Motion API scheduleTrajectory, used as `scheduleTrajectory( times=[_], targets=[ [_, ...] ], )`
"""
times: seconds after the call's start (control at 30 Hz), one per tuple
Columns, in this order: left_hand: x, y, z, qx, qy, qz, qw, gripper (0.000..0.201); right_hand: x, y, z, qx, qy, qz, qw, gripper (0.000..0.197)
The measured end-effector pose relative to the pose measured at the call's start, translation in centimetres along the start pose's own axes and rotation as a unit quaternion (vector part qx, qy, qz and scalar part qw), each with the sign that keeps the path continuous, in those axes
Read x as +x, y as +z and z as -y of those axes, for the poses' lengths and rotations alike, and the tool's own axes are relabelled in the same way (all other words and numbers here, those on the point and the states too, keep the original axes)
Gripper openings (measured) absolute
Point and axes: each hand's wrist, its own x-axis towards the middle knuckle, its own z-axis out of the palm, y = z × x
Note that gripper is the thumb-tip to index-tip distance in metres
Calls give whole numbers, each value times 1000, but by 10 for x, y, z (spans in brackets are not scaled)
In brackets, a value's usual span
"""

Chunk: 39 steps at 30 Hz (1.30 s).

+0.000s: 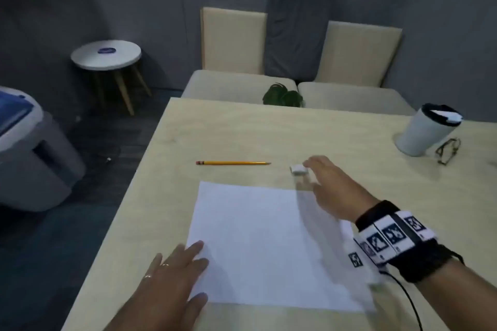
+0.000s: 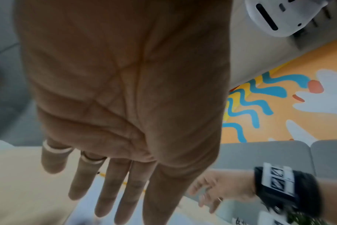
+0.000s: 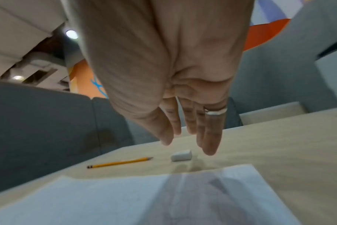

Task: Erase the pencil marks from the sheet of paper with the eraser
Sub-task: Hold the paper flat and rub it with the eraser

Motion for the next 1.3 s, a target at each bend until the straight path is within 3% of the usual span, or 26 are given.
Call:
scheduleTrajectory(
  times=[0.1,0.17,0.23,0.33,0.43,0.6,0.7,0.77,0.9,1.17,1.3],
  targets=[
    [-14,15,-2,-57,-35,26,997,61,20,14,10,-43,17,27,999,80],
    [-25,19,-8,-82,-48,22,995,63,27,22,15,-79,19,24,996,85],
    [-35,21,-15,-110,-64,4,992,65,28,34,13,-121,17,-2,993,77],
    [-43,19,-22,-144,-84,-3,986,67,31,35,12,-124,27,-90,988,44],
    [-50,21,-27,-163,-76,-38,983,56,18,29,17,-109,26,-125,986,36],
    [-57,23,-24,-171,-44,-92,980,39,-76,34,63,131,-65,-163,976,19],
    [-56,19,-15,-200,-36,-89,975,35,-139,73,90,334,-60,-115,934,26],
    [-56,20,-6,-199,-26,-81,976,36,-158,104,92,405,-33,-98,909,33],
    [-53,22,3,-184,-23,-71,980,41,-162,130,79,427,-13,-110,898,37],
    [-51,21,0,-143,-19,-90,985,43,-158,126,73,545,-19,-128,828,33],
    [-58,18,0,-129,-4,-86,988,45,-157,125,75,547,-18,-132,827,28]
  ],
)
